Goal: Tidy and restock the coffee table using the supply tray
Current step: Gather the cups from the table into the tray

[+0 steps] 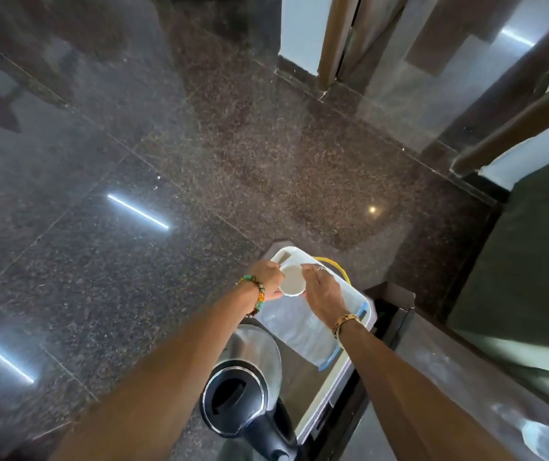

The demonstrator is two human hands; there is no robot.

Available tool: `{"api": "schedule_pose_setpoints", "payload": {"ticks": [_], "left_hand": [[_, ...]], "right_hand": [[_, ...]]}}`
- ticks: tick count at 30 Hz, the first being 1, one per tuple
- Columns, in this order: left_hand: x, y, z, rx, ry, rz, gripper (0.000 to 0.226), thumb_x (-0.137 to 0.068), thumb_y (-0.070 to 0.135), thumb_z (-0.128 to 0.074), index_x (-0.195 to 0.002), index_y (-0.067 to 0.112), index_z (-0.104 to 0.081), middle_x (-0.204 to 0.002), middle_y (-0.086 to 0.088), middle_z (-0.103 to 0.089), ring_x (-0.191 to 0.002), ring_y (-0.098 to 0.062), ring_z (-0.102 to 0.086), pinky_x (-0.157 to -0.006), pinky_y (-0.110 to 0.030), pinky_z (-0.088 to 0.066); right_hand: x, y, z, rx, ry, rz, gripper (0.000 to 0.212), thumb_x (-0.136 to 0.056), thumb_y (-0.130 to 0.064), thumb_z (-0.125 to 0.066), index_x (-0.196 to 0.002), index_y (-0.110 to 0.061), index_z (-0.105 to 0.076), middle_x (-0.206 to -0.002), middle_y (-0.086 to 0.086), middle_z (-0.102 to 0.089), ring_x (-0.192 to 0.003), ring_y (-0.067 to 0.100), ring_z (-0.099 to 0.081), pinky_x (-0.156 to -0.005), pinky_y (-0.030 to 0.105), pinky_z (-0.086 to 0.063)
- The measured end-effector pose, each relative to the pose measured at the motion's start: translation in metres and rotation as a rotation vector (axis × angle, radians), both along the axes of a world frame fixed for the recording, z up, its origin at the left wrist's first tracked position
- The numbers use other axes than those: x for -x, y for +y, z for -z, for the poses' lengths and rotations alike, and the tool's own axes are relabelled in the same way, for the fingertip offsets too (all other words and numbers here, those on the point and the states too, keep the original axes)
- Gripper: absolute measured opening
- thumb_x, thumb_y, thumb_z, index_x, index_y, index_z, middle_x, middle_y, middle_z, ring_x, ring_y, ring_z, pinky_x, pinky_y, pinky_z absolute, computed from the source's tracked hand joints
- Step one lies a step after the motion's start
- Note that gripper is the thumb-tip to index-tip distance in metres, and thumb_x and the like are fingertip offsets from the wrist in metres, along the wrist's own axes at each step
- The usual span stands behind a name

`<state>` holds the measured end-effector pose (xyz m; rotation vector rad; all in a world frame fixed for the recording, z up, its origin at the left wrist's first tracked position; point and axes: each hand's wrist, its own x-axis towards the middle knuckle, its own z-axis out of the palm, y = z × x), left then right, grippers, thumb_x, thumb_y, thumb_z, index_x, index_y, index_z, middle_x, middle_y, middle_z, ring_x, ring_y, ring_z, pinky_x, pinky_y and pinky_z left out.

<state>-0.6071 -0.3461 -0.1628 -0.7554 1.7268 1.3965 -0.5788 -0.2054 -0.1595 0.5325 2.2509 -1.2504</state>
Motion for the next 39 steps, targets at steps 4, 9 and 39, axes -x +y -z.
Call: {"api": "schedule_pose_setpoints", "payload": {"ticks": [4, 9, 39], "left_hand": [[0.002, 0.0, 0.014, -0.012, -0.041, -0.015, 0.043, -0.094, -0.001, -0.048, -0.137, -0.002, -0.046, -0.139, -0.025, -0.049, -0.097, -0.021, -0.051, -0.092, -0.038, -0.052], [0.001, 0.0, 0.025, 0.014, -0.01, 0.005, 0.042, -0.093, -0.001, -0.05, -0.135, -0.004, -0.048, -0.136, -0.026, -0.052, -0.09, -0.021, -0.053, -0.069, -0.019, -0.051], [-0.183, 0.184, -0.237, 0.142, 0.501, 0.293, 0.015, -0.091, 0.01, -0.059, -0.104, 0.011, -0.067, -0.108, -0.02, -0.066, -0.087, -0.03, -0.065, -0.079, -0.033, -0.054]], "right_hand": [[0.003, -0.002, 0.018, -0.027, -0.031, -0.051, 0.034, -0.106, -0.025, -0.042, -0.125, -0.006, -0.064, -0.122, 0.014, -0.065, -0.116, 0.033, -0.058, -0.102, 0.042, -0.044], [-0.001, -0.002, 0.027, -0.011, 0.007, -0.01, 0.032, -0.105, -0.025, -0.044, -0.122, -0.009, -0.065, -0.115, 0.011, -0.067, -0.113, 0.032, -0.059, -0.099, 0.042, -0.044], [-0.216, 0.195, -0.244, -0.2, 0.285, 0.04, 0.053, -0.098, -0.046, -0.044, -0.056, -0.015, -0.046, -0.071, 0.01, -0.06, -0.078, 0.037, -0.061, -0.081, 0.043, -0.05]]}}
